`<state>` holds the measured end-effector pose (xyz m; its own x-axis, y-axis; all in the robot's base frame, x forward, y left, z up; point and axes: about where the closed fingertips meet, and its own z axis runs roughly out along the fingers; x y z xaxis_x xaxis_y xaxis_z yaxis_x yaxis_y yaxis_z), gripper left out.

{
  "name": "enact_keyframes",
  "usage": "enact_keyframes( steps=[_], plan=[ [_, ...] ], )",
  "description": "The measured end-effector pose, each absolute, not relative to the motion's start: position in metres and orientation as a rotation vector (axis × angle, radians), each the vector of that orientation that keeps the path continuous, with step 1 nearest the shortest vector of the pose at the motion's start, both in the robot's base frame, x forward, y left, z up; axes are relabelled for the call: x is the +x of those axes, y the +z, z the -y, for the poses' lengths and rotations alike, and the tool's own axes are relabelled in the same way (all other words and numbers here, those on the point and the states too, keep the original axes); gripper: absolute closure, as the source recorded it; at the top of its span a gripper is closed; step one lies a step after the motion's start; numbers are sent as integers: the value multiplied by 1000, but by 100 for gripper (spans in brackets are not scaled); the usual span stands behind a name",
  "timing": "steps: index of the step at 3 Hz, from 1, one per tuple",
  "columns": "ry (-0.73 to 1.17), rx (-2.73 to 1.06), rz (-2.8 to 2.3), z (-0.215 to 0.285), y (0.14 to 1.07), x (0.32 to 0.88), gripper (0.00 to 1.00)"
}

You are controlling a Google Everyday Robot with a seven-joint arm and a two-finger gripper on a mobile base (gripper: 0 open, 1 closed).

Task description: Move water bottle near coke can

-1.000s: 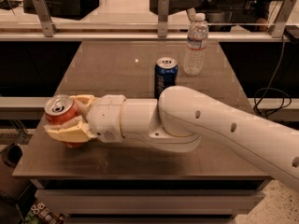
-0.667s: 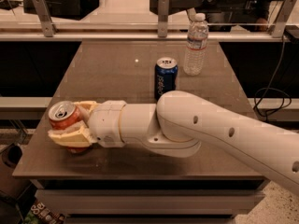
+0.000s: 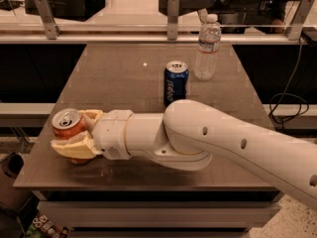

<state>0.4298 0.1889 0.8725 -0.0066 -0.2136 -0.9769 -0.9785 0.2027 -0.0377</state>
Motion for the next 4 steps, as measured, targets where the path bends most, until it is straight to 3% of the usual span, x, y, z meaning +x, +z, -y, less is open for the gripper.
enact_keyframes(
  steps=[3,4],
  plan=[
    [933,-1221,-1438,-192,875,427,14],
    [932,-1225,-1434,-194,876,425,0]
  ],
)
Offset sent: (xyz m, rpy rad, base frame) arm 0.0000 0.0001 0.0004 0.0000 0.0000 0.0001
